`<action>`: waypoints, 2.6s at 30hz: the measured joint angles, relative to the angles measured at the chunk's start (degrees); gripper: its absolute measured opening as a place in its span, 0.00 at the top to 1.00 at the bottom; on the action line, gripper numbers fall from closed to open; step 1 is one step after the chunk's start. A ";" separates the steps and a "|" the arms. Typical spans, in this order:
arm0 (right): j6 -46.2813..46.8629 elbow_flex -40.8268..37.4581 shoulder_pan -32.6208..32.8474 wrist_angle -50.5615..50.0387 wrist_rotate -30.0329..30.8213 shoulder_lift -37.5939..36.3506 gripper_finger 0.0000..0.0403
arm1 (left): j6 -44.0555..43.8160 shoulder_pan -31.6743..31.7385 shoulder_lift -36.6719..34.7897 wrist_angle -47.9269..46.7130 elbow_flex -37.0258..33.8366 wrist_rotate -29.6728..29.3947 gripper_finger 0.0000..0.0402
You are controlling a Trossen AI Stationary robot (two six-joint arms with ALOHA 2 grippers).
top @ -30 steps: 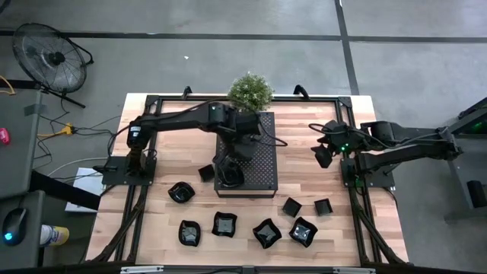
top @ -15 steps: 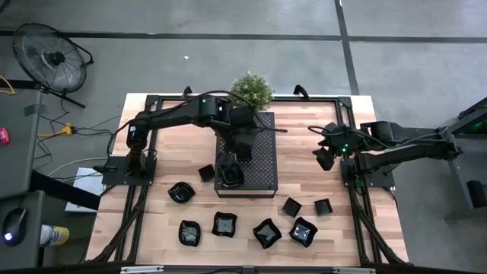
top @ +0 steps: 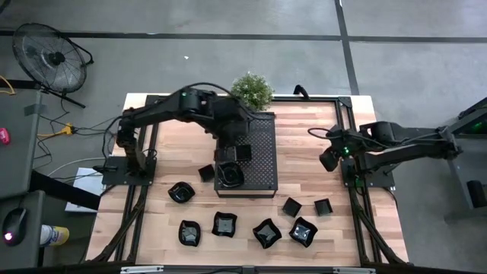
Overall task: Pick & Place Mini shaped plates
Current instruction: Stack the square plate on top of the square plates on the shelf
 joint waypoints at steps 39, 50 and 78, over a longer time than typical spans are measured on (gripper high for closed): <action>12.32 -12.02 24.84 25.18 -22.40 12.29 0.48 | -24.30 -17.31 -46.23 36.44 -58.69 -18.12 0.83; 40.72 -12.02 28.84 27.80 -22.42 20.90 0.48 | -22.86 -17.31 -46.17 35.59 -58.69 -15.23 0.83; 53.28 -11.98 32.67 32.85 -14.69 37.31 0.50 | -19.62 -17.29 -49.31 33.49 -58.63 -13.14 0.83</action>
